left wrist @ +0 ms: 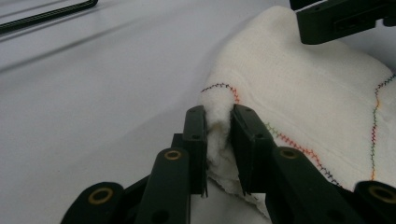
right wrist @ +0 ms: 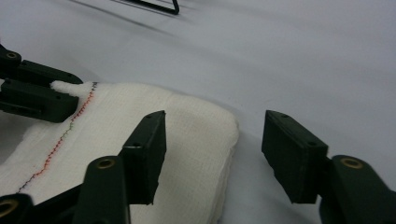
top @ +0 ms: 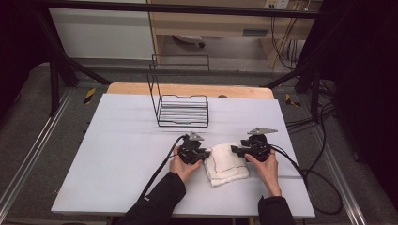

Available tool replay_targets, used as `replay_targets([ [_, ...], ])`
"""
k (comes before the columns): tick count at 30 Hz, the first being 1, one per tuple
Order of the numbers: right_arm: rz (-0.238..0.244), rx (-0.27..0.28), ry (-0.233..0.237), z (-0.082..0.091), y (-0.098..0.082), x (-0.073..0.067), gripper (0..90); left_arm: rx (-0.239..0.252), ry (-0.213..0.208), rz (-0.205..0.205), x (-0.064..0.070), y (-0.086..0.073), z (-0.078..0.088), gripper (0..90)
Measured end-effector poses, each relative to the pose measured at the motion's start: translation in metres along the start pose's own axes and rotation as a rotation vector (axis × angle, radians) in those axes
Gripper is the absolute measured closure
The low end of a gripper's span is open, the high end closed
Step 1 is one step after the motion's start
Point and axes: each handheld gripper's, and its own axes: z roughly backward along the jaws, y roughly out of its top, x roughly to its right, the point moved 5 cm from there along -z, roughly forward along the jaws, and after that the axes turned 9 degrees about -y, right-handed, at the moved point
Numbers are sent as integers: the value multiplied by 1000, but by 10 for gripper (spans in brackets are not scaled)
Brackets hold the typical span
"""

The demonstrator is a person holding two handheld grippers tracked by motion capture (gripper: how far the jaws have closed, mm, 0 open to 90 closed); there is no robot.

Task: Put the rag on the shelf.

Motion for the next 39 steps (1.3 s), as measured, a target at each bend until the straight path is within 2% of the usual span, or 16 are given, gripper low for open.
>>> replay_targets([
  [9, 10, -59, 32, -6, -3, -1, 590, 1, -4, 3, 0, 0, 0, 758],
  [11, 15, -62, 44, -7, -3, -1, 615, 0, -7, 4, -1, 1, 0, 761],
  [14, -8, -71, 63, -7, -3, -1, 653, -8, -17, 4, -2, 1, 0, 769],
  [16, -20, -67, 84, -7, -4, -2, 718, -10, -20, 9, -2, 1, 0, 781],
  [22, -23, -68, 86, -5, -4, -4, 784, -12, -17, 2, -1, 2, 1, 804],
  [29, -4, -45, 59, 0, -2, -6, 806, 7, -14, 17, -1, 1, 2, 822],
  [36, -20, 21, 78, 15, 1, -10, 808, 53, -25, 28, 2, 3, 11, 827],
  [39, -12, 47, 74, 24, 2, -12, 810, 76, -27, 16, 4, 5, 16, 827],
])
